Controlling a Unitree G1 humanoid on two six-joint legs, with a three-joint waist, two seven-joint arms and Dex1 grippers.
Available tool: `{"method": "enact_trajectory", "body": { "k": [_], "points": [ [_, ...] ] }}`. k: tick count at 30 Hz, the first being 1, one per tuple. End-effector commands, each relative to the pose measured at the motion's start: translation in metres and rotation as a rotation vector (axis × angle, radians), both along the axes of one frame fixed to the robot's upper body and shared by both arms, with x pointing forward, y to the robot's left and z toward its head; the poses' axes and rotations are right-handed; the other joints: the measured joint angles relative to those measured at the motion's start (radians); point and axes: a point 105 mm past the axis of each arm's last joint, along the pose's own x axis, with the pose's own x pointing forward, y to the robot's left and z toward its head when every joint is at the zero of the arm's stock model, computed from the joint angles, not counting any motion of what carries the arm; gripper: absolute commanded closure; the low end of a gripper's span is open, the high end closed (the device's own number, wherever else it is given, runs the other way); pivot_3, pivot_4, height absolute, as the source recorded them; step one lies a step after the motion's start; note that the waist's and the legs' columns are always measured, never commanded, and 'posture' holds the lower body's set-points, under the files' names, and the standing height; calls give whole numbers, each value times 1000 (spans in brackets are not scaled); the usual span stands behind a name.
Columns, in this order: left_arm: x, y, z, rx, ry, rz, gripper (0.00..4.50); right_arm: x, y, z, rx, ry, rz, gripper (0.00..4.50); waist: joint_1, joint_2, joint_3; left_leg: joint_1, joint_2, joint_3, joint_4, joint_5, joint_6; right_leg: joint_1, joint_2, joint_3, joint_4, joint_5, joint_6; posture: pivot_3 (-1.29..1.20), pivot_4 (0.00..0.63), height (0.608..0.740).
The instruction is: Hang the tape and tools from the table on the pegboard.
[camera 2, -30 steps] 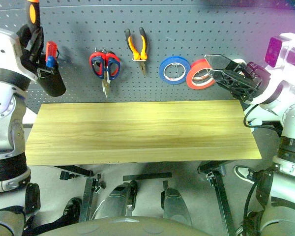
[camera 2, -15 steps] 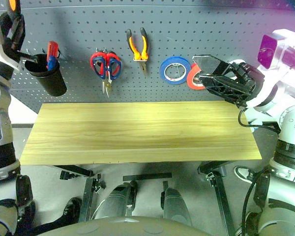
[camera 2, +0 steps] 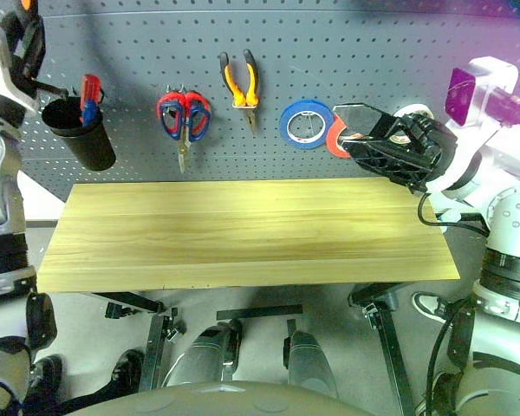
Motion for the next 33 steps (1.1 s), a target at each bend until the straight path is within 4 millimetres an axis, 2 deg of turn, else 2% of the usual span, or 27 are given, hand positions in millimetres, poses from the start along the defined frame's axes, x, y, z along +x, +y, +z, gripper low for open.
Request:
{"method": "enact_trajectory", "body": {
  "k": [1, 9, 18, 28, 33],
  "points": [
    [-6, -2, 11, 33, -65, 3, 3920, -9, 1, 6, -14, -45, 9, 0, -1, 0, 0, 0, 0, 0, 0, 0, 0, 0, 0, 0, 0, 0, 0, -66, 149, 740],
    [2, -2, 6, 22, -67, -18, 3920, -11, 3, 9, -24, -54, 9, 0, -2, 0, 0, 0, 0, 1, 0, 0, 0, 0, 0, 1, 1, 0, 0, -72, 155, 740],
    [13, -3, -10, 29, -53, -26, 3920, -11, 3, 9, -38, -50, -2, 0, -3, 0, 0, 0, 0, 1, 0, 0, 1, 0, 0, 1, 0, 0, 0, -80, 172, 740],
    [17, 3, -38, 23, -9, -14, 3920, -10, 0, 9, -54, -38, -20, 0, -5, 0, 0, 1, 0, 1, 0, -1, 2, 0, 0, 1, 1, 0, 0, -82, 188, 740],
    [15, 9, -60, -1, 41, -8, 3920, -8, -2, 7, -62, -28, -29, 0, -17, 0, 0, 1, 0, 1, 0, -1, 3, 0, -1, 2, 1, 0, 0, -80, 192, 740]
  ]
}}
